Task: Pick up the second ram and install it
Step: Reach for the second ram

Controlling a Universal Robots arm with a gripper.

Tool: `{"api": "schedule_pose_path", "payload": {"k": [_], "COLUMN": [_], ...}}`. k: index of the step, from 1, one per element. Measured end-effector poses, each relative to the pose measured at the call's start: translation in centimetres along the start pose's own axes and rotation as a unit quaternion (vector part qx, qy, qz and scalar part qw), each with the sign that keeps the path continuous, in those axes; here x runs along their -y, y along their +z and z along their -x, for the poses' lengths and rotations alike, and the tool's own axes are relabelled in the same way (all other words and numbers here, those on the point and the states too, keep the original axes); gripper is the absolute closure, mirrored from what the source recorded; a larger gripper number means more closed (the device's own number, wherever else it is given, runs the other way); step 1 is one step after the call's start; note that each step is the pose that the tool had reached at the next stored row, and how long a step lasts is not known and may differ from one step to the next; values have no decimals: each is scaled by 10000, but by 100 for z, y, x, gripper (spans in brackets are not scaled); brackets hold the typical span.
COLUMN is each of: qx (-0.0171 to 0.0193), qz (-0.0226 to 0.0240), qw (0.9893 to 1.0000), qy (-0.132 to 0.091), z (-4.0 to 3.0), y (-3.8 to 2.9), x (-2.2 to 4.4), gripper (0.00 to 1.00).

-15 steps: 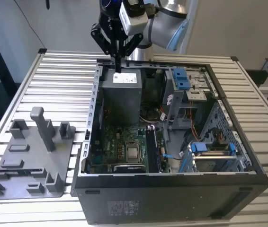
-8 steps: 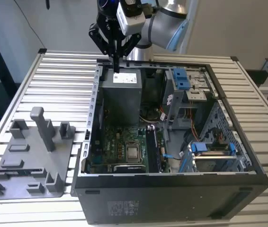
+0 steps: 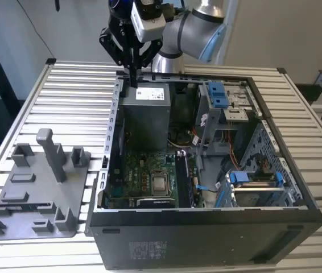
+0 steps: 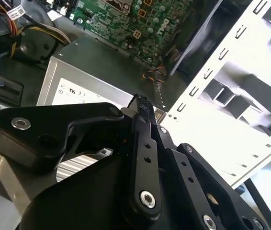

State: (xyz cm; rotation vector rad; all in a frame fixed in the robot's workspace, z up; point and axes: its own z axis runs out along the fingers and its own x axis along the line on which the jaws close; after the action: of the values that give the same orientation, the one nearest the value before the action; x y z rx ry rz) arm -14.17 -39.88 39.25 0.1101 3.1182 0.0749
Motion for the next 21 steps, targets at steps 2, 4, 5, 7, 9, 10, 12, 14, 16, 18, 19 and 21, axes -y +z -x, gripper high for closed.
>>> {"api": "schedule_pose_path", "payload": {"k": [2, 4, 5, 7, 9, 10, 12, 14, 16, 18, 19, 21], "qx": [0, 0, 0, 0, 0, 0, 0, 0, 0, 0, 0, 0], "qz": [0, 0, 0, 0, 0, 0, 0, 0, 0, 0, 0, 0], "qw": [10000, 10000, 10000, 10000, 10000, 10000, 10000, 10000, 10000, 10000, 10000, 10000], "qy": [-1, -1, -1, -1, -2, -1, -2, -1, -2, -3, -3, -4], "z": [-48, -93, -113, -148, -183, -205, -249, -297, -348, -403, -432, -492], "y": [-1, -2, -2, -3, -4, -5, -5, -6, -7, -8, -9, -10], "x": [3, 7, 8, 10, 13, 14, 17, 21, 25, 28, 30, 34], "gripper": [89, 89, 89, 89, 89, 89, 89, 89, 89, 89, 89, 89]}}
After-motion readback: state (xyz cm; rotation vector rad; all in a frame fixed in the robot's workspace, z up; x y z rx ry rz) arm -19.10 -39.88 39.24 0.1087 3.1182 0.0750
